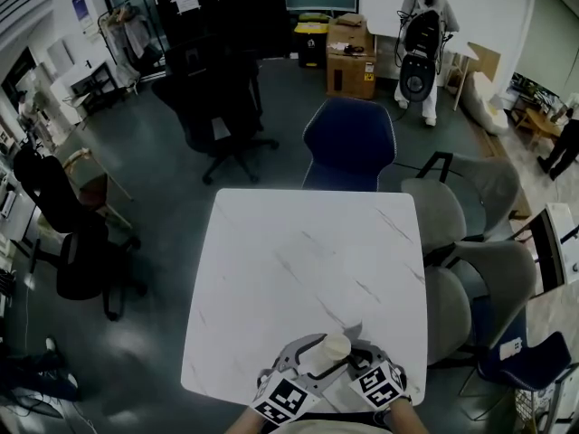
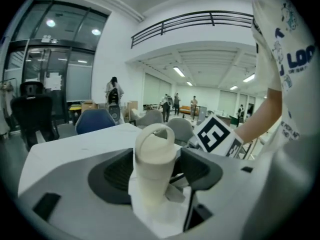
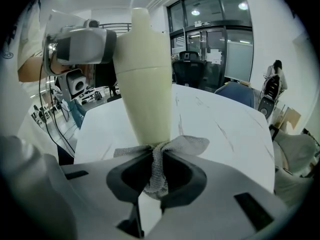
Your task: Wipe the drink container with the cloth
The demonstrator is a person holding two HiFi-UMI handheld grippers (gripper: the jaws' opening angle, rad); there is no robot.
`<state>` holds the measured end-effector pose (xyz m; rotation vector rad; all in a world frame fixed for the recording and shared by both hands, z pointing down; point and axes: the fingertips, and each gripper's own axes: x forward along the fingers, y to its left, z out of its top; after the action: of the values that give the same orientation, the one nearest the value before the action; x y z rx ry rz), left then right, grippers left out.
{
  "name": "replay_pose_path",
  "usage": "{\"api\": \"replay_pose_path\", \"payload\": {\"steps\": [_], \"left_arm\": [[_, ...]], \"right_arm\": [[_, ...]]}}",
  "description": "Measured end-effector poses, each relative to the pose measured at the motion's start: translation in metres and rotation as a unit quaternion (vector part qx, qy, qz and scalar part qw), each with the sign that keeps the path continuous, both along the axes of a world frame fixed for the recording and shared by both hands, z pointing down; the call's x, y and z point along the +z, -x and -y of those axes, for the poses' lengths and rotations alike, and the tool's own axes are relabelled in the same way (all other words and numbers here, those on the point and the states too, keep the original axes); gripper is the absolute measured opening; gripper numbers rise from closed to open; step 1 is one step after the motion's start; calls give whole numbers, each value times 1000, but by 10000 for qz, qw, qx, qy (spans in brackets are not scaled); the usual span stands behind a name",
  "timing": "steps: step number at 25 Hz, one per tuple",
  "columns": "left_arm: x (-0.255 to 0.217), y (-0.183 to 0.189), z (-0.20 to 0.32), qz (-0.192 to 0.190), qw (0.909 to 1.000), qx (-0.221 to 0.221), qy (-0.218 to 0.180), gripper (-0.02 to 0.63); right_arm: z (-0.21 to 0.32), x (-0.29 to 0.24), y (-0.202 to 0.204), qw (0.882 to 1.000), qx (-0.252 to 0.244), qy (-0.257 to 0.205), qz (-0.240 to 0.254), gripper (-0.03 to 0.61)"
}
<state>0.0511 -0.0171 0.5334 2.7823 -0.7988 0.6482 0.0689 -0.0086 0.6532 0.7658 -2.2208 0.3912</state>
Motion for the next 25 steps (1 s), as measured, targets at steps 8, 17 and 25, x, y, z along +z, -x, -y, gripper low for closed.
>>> {"api": "replay_pose_path", "payload": {"steps": [8, 17, 25], "left_arm": [[-3, -1, 11, -124, 9941, -1068, -151, 275], [-1, 0, 6, -207, 9952, -918, -258, 264], [0, -2, 2, -230, 9994, -146, -217, 261]], "right_arm": [[-1, -15, 0, 9998, 3, -124, 126, 48], [-1, -58, -2, 9984, -112, -503, 238, 48], [-2, -84, -4, 9962, -457, -710, 195, 48]]}}
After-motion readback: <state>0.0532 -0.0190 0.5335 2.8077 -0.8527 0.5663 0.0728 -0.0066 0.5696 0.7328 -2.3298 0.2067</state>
